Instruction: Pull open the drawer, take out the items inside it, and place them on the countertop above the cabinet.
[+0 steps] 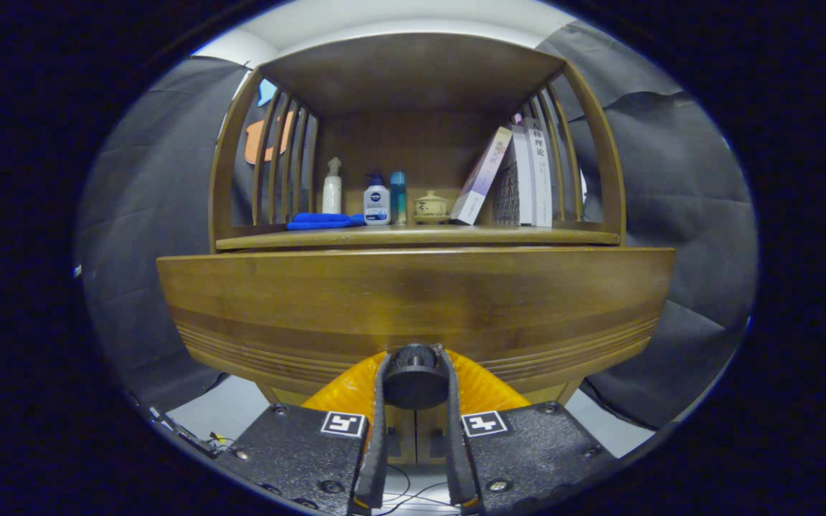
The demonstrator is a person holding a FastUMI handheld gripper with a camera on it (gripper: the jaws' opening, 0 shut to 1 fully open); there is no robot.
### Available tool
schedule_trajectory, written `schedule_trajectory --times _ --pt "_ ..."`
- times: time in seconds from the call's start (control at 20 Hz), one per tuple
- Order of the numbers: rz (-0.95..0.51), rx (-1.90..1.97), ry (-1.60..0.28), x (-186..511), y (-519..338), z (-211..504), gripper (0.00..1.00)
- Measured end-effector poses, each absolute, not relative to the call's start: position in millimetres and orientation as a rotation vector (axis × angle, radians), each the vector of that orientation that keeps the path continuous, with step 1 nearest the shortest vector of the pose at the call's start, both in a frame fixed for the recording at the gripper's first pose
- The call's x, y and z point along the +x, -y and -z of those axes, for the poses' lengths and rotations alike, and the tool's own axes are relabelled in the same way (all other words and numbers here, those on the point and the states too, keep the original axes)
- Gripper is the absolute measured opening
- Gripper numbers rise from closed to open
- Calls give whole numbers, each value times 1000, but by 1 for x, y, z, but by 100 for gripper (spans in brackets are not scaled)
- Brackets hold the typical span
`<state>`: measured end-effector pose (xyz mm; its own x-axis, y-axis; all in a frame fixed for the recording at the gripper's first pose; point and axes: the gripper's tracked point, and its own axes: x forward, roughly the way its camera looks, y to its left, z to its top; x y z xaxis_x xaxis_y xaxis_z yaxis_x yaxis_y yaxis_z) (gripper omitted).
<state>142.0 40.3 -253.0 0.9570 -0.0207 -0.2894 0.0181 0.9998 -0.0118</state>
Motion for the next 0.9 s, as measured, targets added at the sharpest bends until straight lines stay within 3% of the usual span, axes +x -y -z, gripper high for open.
schedule_trajectory --times 0.9 --pt "13 -6 -299 57 -37 255 38"
